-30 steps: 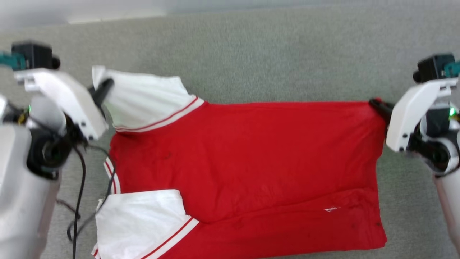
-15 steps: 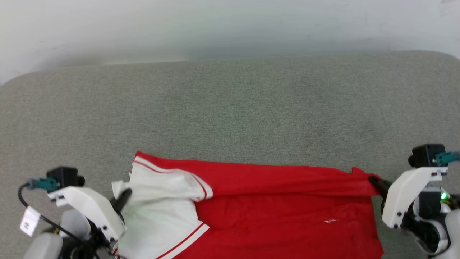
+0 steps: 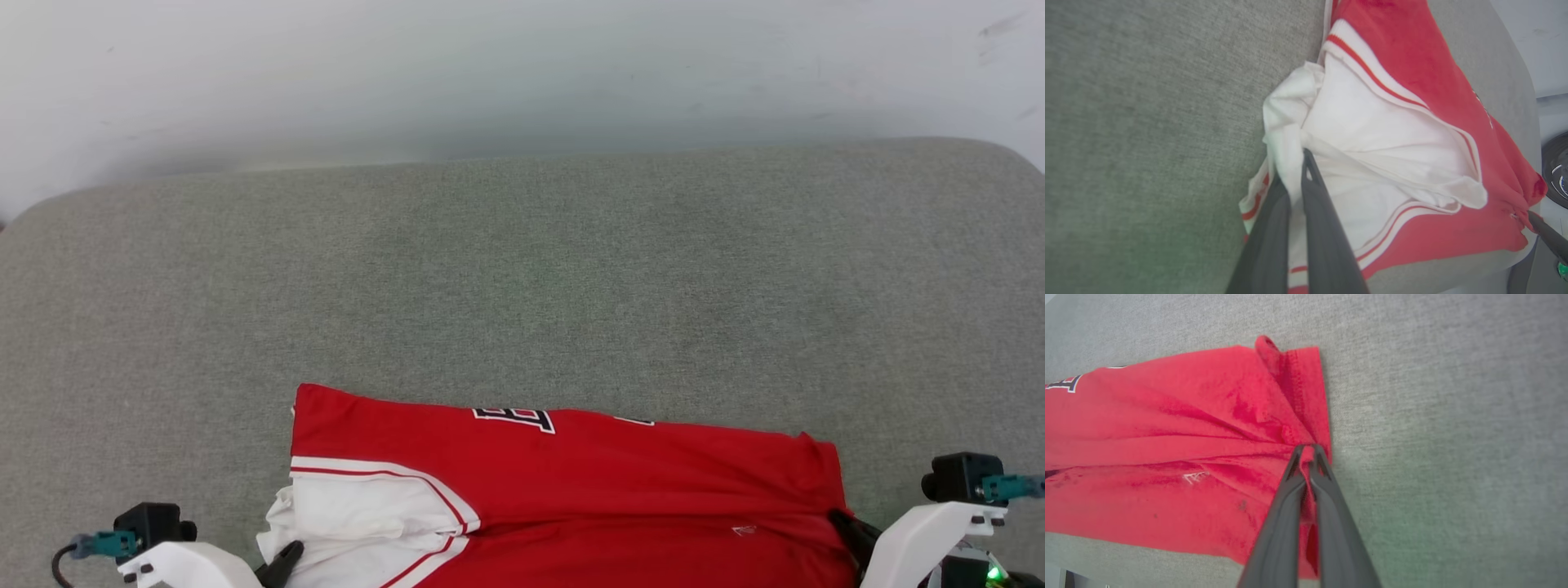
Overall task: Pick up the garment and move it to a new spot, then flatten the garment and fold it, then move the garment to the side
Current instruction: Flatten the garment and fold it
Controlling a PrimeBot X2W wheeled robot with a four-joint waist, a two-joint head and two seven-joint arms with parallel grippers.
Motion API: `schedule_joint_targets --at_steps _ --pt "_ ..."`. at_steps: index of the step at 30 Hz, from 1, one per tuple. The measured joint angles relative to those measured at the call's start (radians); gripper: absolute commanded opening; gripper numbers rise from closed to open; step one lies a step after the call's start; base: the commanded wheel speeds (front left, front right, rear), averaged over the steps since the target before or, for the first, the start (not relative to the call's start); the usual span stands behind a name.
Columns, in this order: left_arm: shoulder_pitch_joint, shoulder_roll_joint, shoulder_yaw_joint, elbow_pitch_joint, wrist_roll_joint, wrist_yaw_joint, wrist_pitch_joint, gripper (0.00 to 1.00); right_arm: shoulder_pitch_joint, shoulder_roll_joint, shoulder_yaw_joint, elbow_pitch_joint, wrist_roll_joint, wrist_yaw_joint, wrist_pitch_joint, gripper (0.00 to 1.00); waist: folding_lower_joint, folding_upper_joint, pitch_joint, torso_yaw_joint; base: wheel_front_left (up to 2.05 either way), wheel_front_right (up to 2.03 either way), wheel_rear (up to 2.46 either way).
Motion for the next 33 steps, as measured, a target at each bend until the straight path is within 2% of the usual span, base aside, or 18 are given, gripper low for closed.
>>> schedule_joint_targets --at_steps 1,2,3,4,6,11,16,22,27,33 --pt "0.006 0.0 -0.002 0.001 0.0 -0.001 0.0 0.0 0.007 0.004 0.0 -0.001 -0.003 0.0 -0.008 0.11 0.0 0.0 -0.001 -0.002 0.0 0.0 0.0" --pt "0.011 -0.001 -0.004 0.003 0.0 -0.004 0.0 0.0 0.014 0.008 -0.001 -0.002 -0.004 0.0 -0.018 0.4 0.0 0.0 -0.002 -0.004 0.0 0.0 0.0" --pt "0.014 -0.004 -0.007 0.004 0.001 -0.004 -0.003 0.04 0.018 0.012 -0.001 -0.003 -0.005 0.0 -0.029 1.0 0.0 0.0 -0.003 -0.005 0.0 0.0 0.0" --pt "0.016 -0.007 -0.01 0.006 0.001 -0.007 -0.006 0.3 0.022 0.015 0.001 -0.007 -0.007 0.0 -0.044 1.0 0.0 0.0 -0.005 -0.007 0.0 0.0 0.0" --pt "0.019 -0.016 -0.016 0.007 0.011 -0.013 -0.028 1.0 0.026 0.017 0.003 -0.02 -0.016 0.0 -0.089 1.0 0.0 0.0 -0.009 -0.009 0.0 0.0 0.0" --pt "0.017 -0.03 -0.035 -0.017 0.08 -0.016 -0.114 1.0 0.026 0.026 -0.004 -0.069 -0.043 0.0 -0.199 1.0 0.0 0.0 -0.025 -0.009 0.0 0.0 0.0" --pt "-0.019 -0.048 -0.056 -0.091 0.196 -0.006 -0.258 1.0 0.026 0.021 -0.037 -0.097 -0.06 0.0 -0.19 1.0 0.0001 0.0 -0.047 -0.002 0.0 0.0 0.0" --pt "-0.039 -0.079 -0.078 -0.142 0.323 0.02 -0.434 1.0 0.025 -0.002 -0.074 -0.118 -0.071 0.0 -0.054 1.0 0.0001 0.0 -0.07 0.01 0.0 0.0 0.0" --pt "-0.04 -0.079 -0.096 -0.183 0.433 0.056 -0.549 1.0 0.036 -0.026 -0.075 -0.148 -0.077 0.0 0.084 1.0 0.0001 0.0 -0.078 0.027 0.0 0.0 0.0" --pt "-0.017 -0.077 -0.119 -0.232 0.517 0.095 -0.596 1.0 0.044 -0.032 -0.081 -0.156 -0.088 0.0 0.19 1.0 0.0001 0.0 -0.068 0.062 0.0 0.0 0.0"
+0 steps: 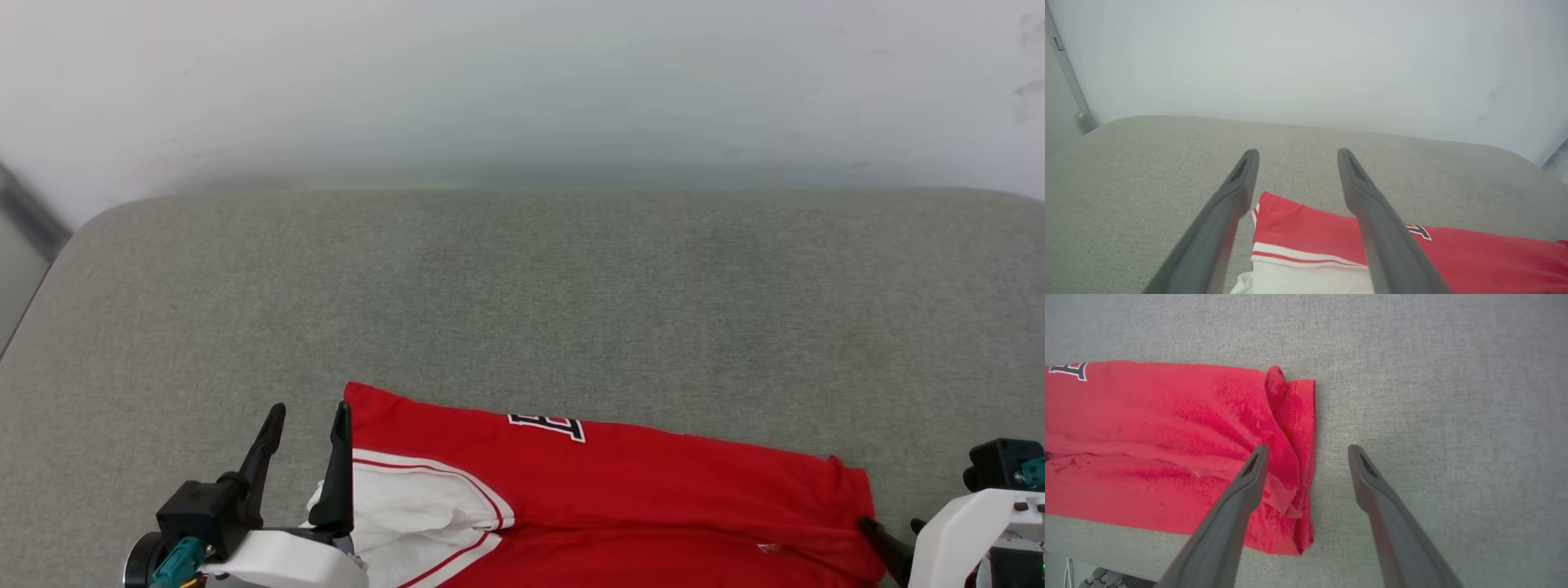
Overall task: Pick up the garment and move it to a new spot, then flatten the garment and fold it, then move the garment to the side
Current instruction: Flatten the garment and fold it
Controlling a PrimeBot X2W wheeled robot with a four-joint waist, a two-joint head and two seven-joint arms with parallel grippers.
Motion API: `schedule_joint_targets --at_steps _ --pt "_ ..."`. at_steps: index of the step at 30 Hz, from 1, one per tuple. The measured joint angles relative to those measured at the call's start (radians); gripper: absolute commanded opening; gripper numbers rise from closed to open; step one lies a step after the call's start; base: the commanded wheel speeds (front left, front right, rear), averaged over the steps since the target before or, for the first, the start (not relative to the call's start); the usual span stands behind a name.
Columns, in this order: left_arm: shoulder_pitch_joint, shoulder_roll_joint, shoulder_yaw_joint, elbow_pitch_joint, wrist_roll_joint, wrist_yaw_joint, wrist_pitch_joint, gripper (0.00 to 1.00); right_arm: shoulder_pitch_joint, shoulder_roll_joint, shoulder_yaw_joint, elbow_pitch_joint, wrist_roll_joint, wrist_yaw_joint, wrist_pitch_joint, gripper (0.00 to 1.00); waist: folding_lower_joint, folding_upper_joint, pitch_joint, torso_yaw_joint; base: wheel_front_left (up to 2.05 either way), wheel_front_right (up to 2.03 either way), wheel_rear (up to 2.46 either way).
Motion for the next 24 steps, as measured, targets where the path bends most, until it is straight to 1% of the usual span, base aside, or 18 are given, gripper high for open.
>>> schedule_joint_targets --at_steps 8,13,14,15,17,24 --pt "0.006 -0.011 -0.013 -0.045 0.032 0.013 -0.016 1.0 0.001 0.015 0.008 0.067 0.014 0.0 0.062 1.0 0.0001 0.0 0.033 0.047 0.0 0.0 0.0" --pt "0.001 -0.011 -0.014 -0.055 0.048 0.016 -0.021 1.0 0.0 0.02 0.021 0.102 0.036 0.0 0.088 1.0 0.0001 0.0 0.056 0.059 0.0 0.0 0.0" --pt "0.0 -0.01 -0.014 -0.055 0.048 0.017 -0.021 1.0 -0.001 0.021 0.023 0.109 0.04 0.0 0.091 0.87 0.0001 0.0 0.059 0.059 0.0 0.0 0.0" --pt "-0.001 -0.01 -0.014 -0.055 0.049 0.018 -0.022 1.0 -0.005 0.021 0.025 0.116 0.045 0.0 0.096 0.43 0.0001 0.0 0.063 0.059 0.0 0.0 0.0" --pt "-0.002 -0.009 -0.016 -0.054 0.049 0.018 -0.022 1.0 -0.011 0.019 0.028 0.125 0.054 0.0 0.097 0.0 0.0001 0.0 0.066 0.059 0.0 0.0 0.0" --pt "-0.008 -0.003 -0.023 -0.04 0.055 0.018 -0.016 1.0 -0.047 0.007 0.057 0.148 0.089 0.0 0.09 0.0 0.0001 0.0 0.043 0.052 0.0 0.0 0.0"
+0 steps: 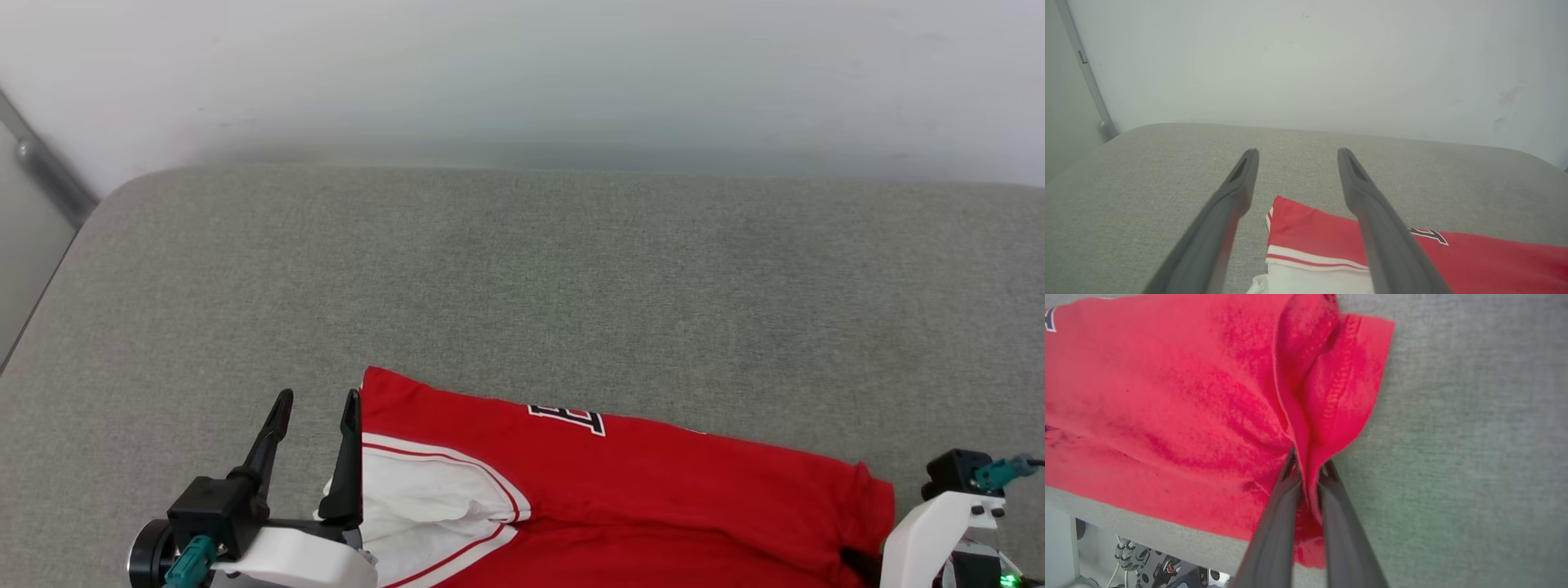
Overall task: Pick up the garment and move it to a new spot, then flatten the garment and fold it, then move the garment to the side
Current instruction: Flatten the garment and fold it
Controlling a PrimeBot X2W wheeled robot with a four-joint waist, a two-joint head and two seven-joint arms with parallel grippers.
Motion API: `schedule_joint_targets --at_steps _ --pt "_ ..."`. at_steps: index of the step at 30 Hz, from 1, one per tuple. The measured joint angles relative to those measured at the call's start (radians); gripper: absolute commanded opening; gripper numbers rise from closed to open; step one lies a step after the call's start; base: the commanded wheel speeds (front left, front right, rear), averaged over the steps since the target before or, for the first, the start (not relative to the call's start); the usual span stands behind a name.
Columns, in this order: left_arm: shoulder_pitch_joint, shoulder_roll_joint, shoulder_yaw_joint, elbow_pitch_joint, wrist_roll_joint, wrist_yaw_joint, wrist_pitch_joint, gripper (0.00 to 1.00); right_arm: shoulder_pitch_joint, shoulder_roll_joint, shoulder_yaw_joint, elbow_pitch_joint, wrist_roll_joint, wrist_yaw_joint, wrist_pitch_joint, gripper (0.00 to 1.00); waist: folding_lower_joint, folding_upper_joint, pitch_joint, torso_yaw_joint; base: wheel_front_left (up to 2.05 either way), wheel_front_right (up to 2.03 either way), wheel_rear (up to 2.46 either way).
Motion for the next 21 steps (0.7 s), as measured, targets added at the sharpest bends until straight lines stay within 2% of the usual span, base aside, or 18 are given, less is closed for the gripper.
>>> schedule_joint_targets --at_steps 8,16,21 --pt "0.013 0.021 -0.003 0.006 0.004 0.012 0.016 1.0 -0.033 -0.038 -0.001 -0.058 0.003 0.0 -0.009 0.0 0.0 0.0 -0.028 -0.034 0.0 0.0 0.0" --pt "0.024 0.03 -0.006 0.02 0.006 0.013 0.022 1.0 -0.006 -0.052 -0.132 -0.103 -0.028 0.0 0.033 0.0 0.0 0.0 -0.046 -0.07 0.0 0.0 0.0" --pt "0.023 0.027 -0.011 0.022 0.006 0.013 0.021 1.0 0.0 -0.017 -0.21 -0.142 -0.009 0.0 0.08 0.0 0.0 0.0 -0.042 -0.082 0.0 0.0 0.0"
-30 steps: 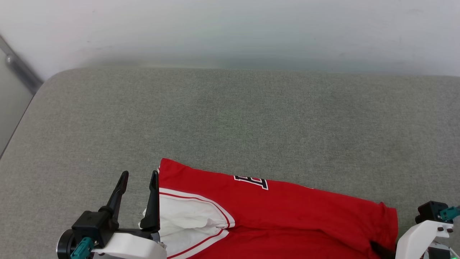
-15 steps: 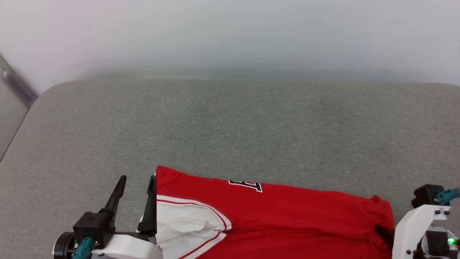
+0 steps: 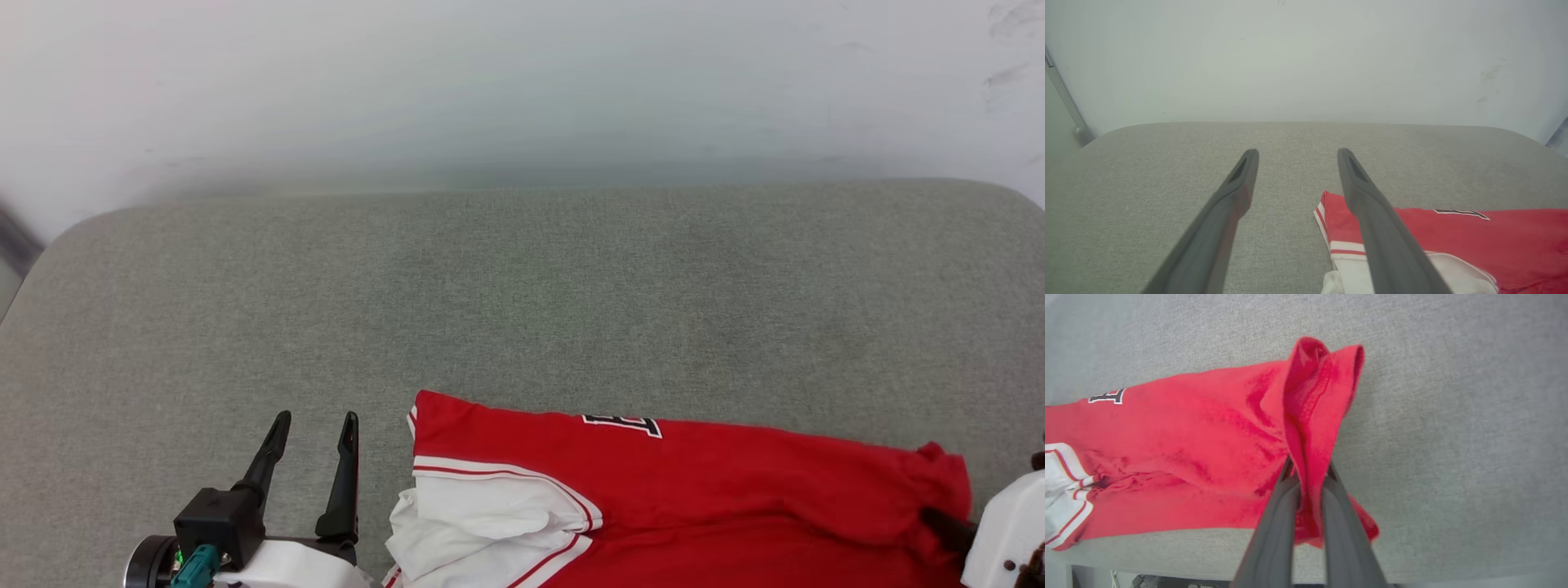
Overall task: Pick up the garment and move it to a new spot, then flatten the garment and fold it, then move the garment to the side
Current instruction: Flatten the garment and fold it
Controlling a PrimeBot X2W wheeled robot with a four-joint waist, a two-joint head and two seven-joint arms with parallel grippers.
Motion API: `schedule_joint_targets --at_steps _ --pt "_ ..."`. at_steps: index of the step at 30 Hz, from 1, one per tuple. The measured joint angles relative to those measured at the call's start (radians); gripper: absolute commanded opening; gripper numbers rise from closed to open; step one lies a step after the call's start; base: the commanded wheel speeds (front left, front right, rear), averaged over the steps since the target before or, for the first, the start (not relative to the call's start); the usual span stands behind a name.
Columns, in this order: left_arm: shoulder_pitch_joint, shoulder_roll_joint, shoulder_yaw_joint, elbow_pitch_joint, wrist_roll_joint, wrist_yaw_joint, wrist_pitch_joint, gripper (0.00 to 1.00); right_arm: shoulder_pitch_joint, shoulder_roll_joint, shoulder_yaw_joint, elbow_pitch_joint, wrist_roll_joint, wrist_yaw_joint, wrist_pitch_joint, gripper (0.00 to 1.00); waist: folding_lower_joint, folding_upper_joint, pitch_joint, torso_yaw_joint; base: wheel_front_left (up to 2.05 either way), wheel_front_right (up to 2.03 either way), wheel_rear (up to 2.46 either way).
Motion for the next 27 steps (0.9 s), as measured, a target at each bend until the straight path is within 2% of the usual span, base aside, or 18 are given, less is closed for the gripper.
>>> schedule_joint_targets --at_steps 2,6,14,18,27 --pt "0.0 -0.001 -0.001 0.0 -0.001 0.0 -0.001 1.0 -0.002 0.036 -0.018 -0.013 0.046 0.0 0.041 0.0 0.0 0.0 0.003 -0.002 0.0 0.0 0.0" --pt "-0.003 -0.003 -0.002 0.001 -0.005 0.002 -0.003 1.0 -0.019 0.139 -0.022 -0.056 0.236 0.0 0.174 0.0 0.0001 0.0 0.005 0.0 0.0 0.0 0.0" --pt "-0.016 -0.004 -0.009 0.002 -0.006 0.003 -0.002 1.0 -0.03 0.187 0.005 -0.069 0.507 0.0 0.312 0.0 0.0 0.0 0.008 0.028 0.0 0.0 0.0" --pt "-0.033 -0.008 -0.013 0.002 -0.006 0.002 -0.002 1.0 -0.049 0.19 0.089 -0.026 0.636 0.0 0.295 0.0 0.0 0.0 0.015 0.051 0.0 0.0 0.0" --pt "-0.08 -0.025 -0.019 0.013 -0.006 -0.01 -0.01 1.0 -0.151 0.192 0.36 0.072 0.77 0.0 0.156 0.0 0.0 0.0 0.068 0.103 0.0 0.0 0.0"
